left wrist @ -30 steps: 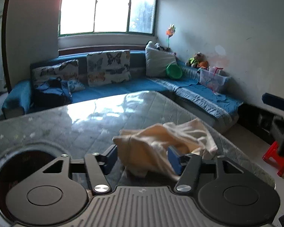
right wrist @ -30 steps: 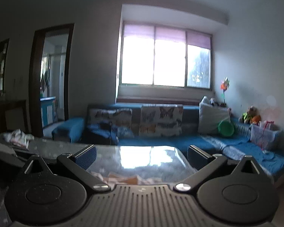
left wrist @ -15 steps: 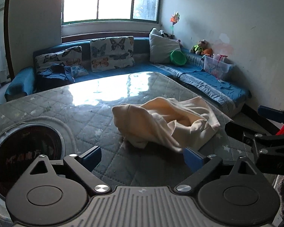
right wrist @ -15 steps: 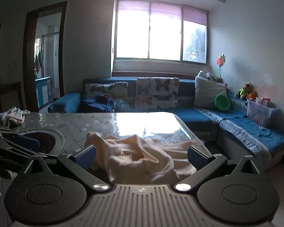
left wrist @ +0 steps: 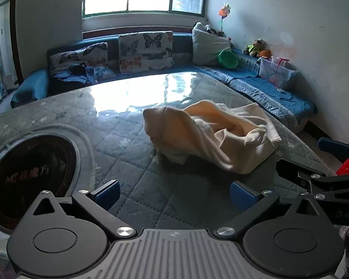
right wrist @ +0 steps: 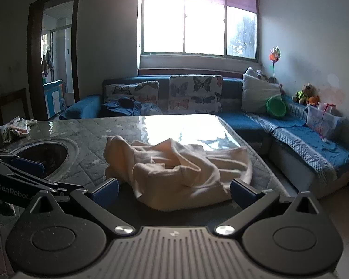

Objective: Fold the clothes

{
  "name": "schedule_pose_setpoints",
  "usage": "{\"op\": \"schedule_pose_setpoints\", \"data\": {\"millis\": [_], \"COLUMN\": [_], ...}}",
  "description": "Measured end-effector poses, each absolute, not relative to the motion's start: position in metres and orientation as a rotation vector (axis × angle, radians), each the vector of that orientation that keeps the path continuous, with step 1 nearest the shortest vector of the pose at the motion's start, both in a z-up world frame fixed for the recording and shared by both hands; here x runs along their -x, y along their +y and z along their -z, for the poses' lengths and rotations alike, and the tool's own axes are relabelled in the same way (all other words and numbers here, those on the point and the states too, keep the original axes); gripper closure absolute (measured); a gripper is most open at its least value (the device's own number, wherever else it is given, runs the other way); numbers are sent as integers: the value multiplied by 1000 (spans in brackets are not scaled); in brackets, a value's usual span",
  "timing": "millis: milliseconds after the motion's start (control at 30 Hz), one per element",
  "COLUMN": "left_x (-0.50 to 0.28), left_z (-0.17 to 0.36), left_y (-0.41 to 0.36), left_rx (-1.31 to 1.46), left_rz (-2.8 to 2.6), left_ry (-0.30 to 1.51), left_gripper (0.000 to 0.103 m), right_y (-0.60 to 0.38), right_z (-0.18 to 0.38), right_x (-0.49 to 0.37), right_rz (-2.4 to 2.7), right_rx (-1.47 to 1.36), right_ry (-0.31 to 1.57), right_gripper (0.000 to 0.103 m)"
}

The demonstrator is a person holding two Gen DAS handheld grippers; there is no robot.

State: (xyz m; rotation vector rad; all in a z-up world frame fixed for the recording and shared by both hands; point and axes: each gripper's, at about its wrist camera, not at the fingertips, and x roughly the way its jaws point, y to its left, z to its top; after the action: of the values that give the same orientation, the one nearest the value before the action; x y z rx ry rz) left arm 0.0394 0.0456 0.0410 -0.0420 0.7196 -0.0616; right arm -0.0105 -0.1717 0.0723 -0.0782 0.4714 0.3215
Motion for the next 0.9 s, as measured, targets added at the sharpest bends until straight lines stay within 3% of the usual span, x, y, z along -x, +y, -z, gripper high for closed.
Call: {"op": "schedule_pose_setpoints", "data": {"millis": [900], "left_x": [-60], "left_z": [-16], "left_y": [60], "left_rx": [71], "left_rz": [0], "left_ry": [838], "left_gripper": [0], "right_y": [-150], "right_z": [-49], "right_x": [-24], "right_rz": [-325], "right_rx": [79], "right_ry": [670], "right_gripper": [0]}}
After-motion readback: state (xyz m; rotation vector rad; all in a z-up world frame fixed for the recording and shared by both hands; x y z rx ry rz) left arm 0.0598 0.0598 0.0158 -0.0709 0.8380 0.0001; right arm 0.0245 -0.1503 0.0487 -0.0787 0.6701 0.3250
